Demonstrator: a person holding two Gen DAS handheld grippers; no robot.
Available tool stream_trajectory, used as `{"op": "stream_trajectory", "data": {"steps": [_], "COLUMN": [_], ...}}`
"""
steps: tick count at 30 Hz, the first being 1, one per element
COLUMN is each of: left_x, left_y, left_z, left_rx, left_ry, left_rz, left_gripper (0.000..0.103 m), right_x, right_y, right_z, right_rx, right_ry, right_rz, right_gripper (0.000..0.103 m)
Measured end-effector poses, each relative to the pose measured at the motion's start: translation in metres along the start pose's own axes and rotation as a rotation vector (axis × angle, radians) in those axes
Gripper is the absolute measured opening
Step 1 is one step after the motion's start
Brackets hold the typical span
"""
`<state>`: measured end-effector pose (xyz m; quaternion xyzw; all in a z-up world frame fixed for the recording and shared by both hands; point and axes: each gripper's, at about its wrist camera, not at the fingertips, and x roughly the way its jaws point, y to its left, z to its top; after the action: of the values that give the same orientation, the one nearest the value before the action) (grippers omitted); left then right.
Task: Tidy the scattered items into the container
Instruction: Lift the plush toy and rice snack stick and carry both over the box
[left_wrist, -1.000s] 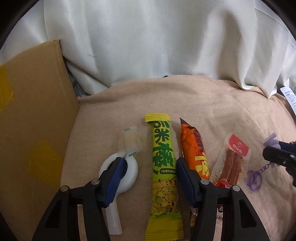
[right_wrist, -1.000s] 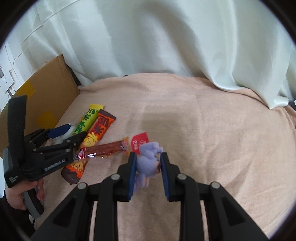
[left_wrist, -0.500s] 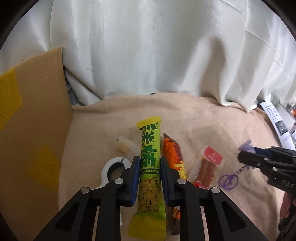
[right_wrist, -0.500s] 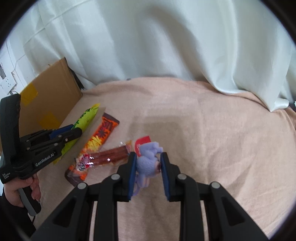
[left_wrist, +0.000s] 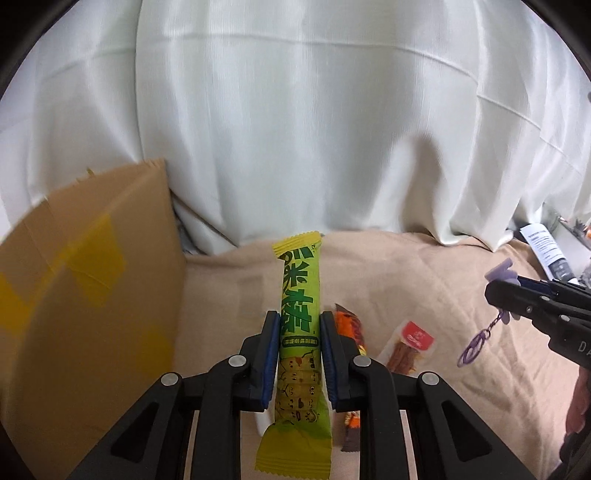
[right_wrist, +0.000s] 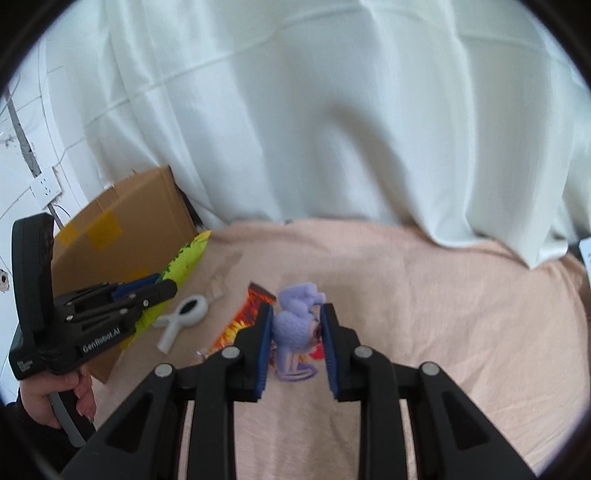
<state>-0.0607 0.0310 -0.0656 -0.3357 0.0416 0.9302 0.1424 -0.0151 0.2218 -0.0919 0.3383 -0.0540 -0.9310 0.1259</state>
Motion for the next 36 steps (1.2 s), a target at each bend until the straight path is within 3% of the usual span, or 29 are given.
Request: {"op": "stream_trajectory", "data": {"steps": [4,15,28,36], "left_x": [0.001,-0.011,-0.015,-0.035], "left_y": [-0.006,-0.006,-0.012,-0.012], "left_z": [-0.004,-0.002,-0.001,0.016], "left_rx": [0.045,0.006,0.000,-0.040], "left_ry": [0.005,-0.008,-0.009,-0.053], "left_rz": [0.048,-0.002,-0.020,-0.036], "left_gripper": [0.022,0.022,0.022,0.022], "right_x": [0.004,0.013,0.011,0.001], "right_y": [0.006,0.013,0.011,0.010], "right_z": [0.001,-0.007,-0.004,-0.001], "right_rx": [-0.014,-0.046,-0.036,-0.009], "right_ry": [0.005,0.025,0.019,0.009], "right_rz": [-0.007,-0.085,-0.099,-0.098], "right_gripper": [0.029,0.030,0.030,0.030]}}
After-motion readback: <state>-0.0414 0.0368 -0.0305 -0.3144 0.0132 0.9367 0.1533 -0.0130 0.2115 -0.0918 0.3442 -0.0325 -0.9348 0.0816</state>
